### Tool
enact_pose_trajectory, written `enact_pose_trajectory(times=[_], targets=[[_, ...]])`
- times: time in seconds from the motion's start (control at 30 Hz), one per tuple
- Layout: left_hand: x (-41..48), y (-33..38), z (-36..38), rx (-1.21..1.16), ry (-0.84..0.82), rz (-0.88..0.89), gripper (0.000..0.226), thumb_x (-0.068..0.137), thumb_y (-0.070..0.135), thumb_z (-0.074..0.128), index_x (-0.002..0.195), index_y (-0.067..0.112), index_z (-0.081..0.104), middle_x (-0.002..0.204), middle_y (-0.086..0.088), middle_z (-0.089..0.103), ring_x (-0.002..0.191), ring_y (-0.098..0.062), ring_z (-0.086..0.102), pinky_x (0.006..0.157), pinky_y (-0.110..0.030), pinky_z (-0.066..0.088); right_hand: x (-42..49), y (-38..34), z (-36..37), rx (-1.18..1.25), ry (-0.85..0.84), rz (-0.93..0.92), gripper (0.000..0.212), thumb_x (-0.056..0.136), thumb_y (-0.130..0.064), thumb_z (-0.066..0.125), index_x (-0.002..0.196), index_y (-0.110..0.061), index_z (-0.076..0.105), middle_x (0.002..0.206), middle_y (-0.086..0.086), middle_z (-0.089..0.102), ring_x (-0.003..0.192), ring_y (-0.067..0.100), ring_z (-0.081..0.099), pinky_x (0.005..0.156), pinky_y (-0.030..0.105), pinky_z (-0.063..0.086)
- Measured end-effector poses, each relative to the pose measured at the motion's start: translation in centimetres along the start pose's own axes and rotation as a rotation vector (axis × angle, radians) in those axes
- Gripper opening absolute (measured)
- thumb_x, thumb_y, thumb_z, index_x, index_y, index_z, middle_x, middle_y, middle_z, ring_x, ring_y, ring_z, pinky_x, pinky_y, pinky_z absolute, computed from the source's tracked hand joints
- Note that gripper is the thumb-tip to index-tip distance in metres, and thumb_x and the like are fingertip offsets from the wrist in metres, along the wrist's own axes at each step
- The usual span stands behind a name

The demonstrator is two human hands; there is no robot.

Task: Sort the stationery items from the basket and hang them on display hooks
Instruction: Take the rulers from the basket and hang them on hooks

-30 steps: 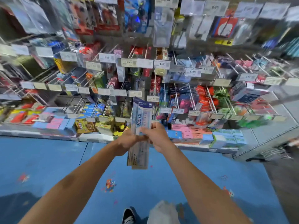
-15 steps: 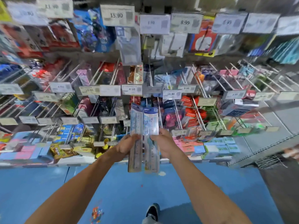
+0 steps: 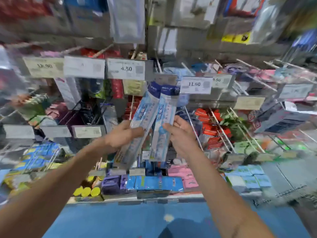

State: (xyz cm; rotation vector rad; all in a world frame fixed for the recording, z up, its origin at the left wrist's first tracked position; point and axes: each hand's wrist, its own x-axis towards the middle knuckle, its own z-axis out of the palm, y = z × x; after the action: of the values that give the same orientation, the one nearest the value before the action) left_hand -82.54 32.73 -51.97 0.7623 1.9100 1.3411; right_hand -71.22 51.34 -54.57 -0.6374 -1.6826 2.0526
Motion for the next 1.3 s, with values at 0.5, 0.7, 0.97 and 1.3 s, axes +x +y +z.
enact_pose_trajectory(times=[0.5,0.7,0.97,1.3], targets=[[2.4,-8.3,-2.2,-0.425,0.214,0.465,0.031,0.066,0.025,0.061,0.092,0.011,0.07,0.081,-0.011,0.074,0.06,-0.024,0.071,0.064,-0.033,0.052,6.7,7.8,0.9,-0.084,-0.029,-0.578,0.019,0.095,0.001,0.067,0.09,-0.016,0.059,0.08,-0.007,0.072,0.079,0.005,0.065,0.082,0.021,0.046],[2.0,-5.9,-1.2,-0.367,0.231,0.45,0.016,0.096,0.016,0.053,0.107,0.01,0.063,0.075,-0.012,0.076,0.062,-0.027,0.075,0.05,-0.035,0.058,6.9,4.4,1.0,-0.164,0.026,-0.566,0.015,0.095,-0.013,0.071,0.091,-0.022,0.06,0.094,-0.013,0.07,0.088,0.001,0.068,0.08,0.019,0.05],[2.3,-4.3,0.0,-0.238,0.258,0.423,0.019,0.094,0.016,0.057,0.106,0.005,0.066,0.113,-0.018,0.073,0.108,-0.039,0.071,0.099,-0.054,0.052,6.8,2.0,2.3,-0.231,0.081,-0.492,0.052,0.095,-0.015,0.071,0.141,0.001,0.052,0.134,0.009,0.063,0.118,0.025,0.062,0.107,0.042,0.049],[3.3,-4.9,-0.5,-0.221,0.136,0.46,0.036,0.09,0.023,0.059,0.119,0.003,0.062,0.107,-0.021,0.077,0.099,-0.038,0.076,0.086,-0.053,0.06,9.2,1.9,3.5,-0.201,0.134,-0.371,0.017,0.094,-0.012,0.073,0.09,-0.013,0.056,0.103,0.006,0.068,0.079,0.013,0.061,0.065,0.019,0.053]])
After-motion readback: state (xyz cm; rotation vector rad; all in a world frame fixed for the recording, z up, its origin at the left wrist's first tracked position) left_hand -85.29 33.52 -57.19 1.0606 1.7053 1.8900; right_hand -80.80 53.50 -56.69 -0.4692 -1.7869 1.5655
